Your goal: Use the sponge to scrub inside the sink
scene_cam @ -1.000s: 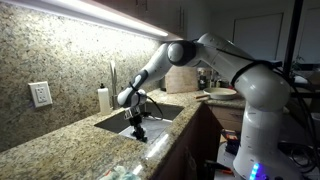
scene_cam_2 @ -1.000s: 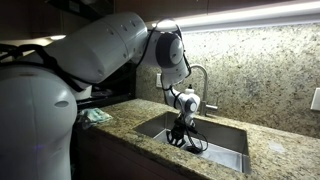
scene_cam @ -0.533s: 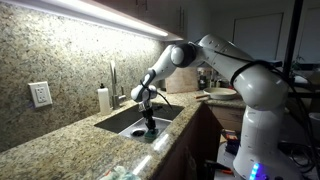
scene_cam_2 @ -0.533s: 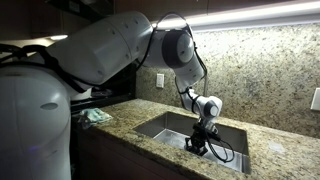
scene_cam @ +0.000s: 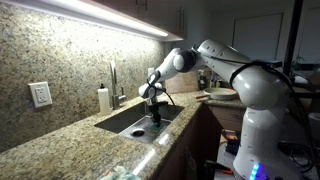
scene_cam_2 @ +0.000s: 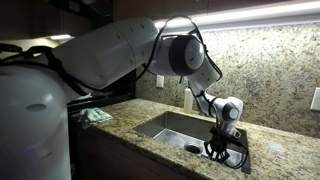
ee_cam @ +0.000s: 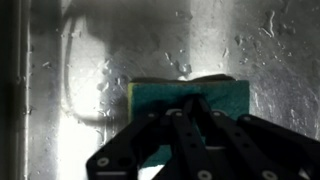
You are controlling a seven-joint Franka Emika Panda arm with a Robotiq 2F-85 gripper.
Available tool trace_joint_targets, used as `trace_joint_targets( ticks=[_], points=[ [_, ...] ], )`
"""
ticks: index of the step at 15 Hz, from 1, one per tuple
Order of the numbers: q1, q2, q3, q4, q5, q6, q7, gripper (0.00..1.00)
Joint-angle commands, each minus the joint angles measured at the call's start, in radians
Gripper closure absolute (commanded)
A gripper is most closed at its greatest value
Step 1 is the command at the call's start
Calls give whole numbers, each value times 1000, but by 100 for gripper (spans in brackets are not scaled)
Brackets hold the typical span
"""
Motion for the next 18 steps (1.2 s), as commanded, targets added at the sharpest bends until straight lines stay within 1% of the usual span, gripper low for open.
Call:
trace_joint_targets(
  ticks=[1,4,7,10,15,18],
  points=[
    [5,24,19,39,-12,39,-8,91],
    [16,-6,51,-17,-3,52,-29,91],
    [30,-38,98,-89,20,61,-43,91],
    [49,-50,143,-125,33,69,-47,91],
    [102,-53,215,-142,32,74,-93,91],
    [149,-42,225,-110,10,79,-119,91]
  ],
)
